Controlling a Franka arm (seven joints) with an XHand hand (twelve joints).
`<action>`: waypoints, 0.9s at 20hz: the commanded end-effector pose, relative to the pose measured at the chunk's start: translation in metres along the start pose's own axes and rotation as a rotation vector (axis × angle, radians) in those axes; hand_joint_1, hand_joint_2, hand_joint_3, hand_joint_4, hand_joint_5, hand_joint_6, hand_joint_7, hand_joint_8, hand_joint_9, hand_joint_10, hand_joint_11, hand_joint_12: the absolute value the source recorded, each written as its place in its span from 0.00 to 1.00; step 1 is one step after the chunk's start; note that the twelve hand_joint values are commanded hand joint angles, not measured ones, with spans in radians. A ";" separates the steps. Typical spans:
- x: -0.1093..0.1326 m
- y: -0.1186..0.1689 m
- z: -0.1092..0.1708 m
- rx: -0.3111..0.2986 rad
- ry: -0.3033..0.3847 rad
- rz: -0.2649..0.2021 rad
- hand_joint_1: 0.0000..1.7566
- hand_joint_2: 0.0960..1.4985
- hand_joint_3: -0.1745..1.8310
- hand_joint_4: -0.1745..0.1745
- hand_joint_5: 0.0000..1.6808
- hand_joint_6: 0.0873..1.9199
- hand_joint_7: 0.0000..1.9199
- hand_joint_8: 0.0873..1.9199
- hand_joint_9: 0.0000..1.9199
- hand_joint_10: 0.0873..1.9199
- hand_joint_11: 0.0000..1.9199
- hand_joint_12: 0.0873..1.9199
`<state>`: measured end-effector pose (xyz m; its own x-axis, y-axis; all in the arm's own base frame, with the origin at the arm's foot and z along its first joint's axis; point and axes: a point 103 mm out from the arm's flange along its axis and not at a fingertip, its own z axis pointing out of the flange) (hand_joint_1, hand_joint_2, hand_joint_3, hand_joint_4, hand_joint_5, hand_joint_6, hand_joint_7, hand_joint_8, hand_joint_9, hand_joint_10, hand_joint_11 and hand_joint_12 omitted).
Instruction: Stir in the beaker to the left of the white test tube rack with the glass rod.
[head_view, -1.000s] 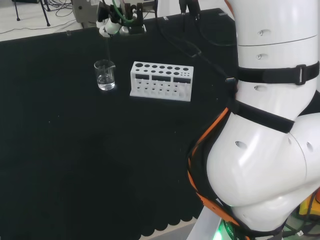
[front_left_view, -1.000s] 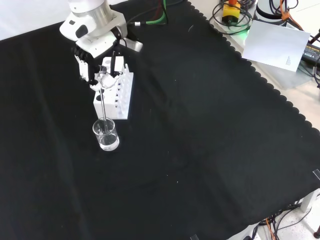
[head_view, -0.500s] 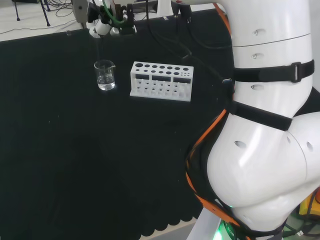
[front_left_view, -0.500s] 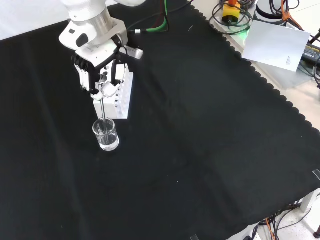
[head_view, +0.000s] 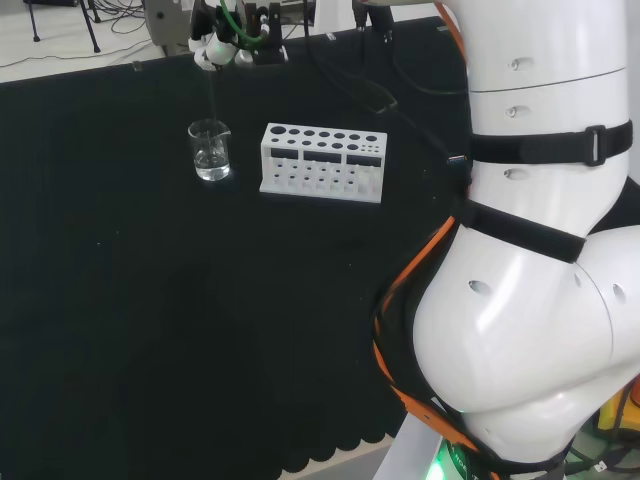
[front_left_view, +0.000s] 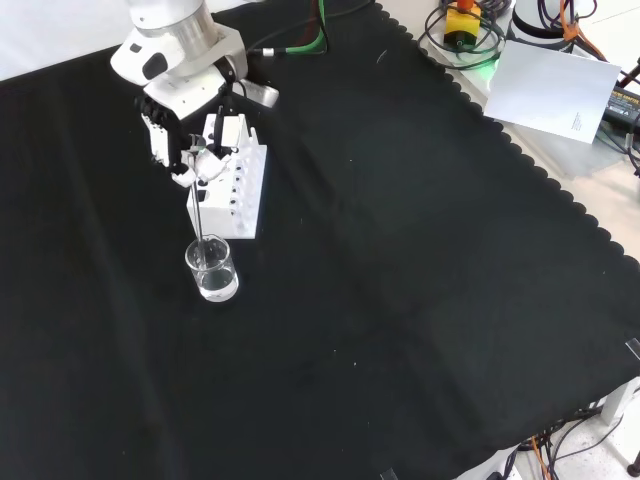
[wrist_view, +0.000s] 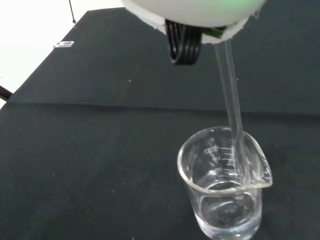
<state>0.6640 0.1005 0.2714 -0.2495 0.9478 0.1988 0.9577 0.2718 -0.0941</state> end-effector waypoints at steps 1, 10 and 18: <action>-0.007 -0.016 0.002 0.005 -0.014 0.004 0.74 0.42 0.45 0.00 0.71 0.25 0.60 0.61 0.88 0.42 0.82 0.38; 0.016 -0.019 0.002 -0.001 -0.008 -0.012 0.74 0.42 0.45 0.00 0.71 0.25 0.60 0.61 0.88 0.42 0.82 0.38; 0.020 -0.018 -0.004 -0.006 -0.043 -0.007 0.74 0.42 0.45 0.00 0.71 0.25 0.60 0.61 0.88 0.42 0.82 0.38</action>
